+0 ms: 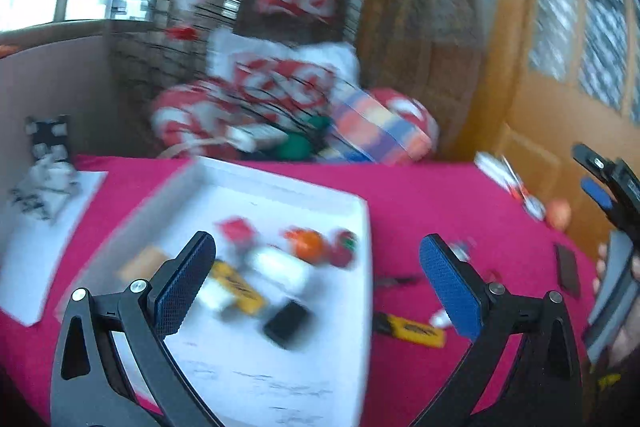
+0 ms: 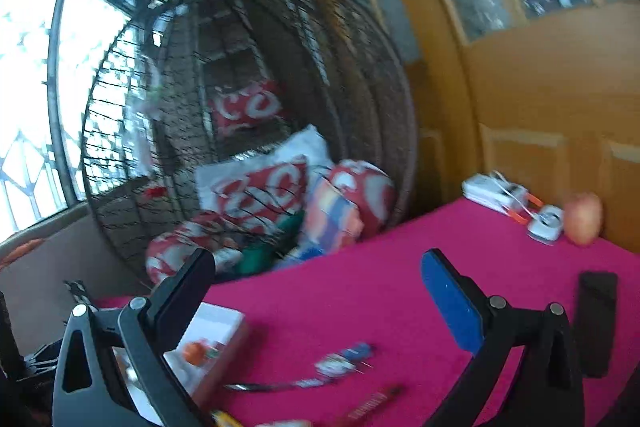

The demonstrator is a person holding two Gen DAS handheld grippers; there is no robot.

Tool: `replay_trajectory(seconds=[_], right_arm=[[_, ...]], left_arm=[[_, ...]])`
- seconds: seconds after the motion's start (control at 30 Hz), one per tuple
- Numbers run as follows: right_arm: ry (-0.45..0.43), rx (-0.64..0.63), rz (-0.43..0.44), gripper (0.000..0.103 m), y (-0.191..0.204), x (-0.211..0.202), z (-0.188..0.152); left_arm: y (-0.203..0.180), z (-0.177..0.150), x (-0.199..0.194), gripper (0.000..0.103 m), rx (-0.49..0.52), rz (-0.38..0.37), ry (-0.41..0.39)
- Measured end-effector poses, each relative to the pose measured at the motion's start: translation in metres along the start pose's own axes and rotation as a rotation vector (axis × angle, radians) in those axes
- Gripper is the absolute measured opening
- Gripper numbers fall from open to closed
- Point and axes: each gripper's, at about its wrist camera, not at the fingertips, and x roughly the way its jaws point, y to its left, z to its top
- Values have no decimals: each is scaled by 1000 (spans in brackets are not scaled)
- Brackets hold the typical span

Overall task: Organize rigid objects
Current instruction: 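Move both open tools back over the remaining items on the table, then grasp the small medicine bottle with the left tool while the right tool grasps the red lighter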

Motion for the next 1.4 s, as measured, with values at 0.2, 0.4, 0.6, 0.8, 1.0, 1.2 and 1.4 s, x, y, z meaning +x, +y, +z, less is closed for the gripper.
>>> replay_trajectory(seconds=[0.2, 0.4, 0.6, 0.8, 1.0, 1.2, 1.4], right_arm=[[79, 128, -12, 103, -56, -2, -13], [99, 159, -48, 103, -84, -6, -20], [127, 224, -68, 103, -111, -10, -34], [172, 256, -38, 103, -117, -6, -42], [346, 132, -30, 103, -87, 19, -56], [580, -60, 28, 103, -34, 52, -94], [670, -98, 43, 103, -9, 86, -112]], left_arm=[[-85, -22, 61, 103, 236, -233, 214], [-147, -52, 108, 103, 436, -289, 393], [-158, -61, 134, 65, 505, -272, 475], [-157, -65, 144, 48, 542, -296, 521], [-154, -67, 128, 20, 482, -296, 487], [-118, -39, 95, 19, 288, -311, 381], [-85, -17, 61, 19, 201, -297, 283]])
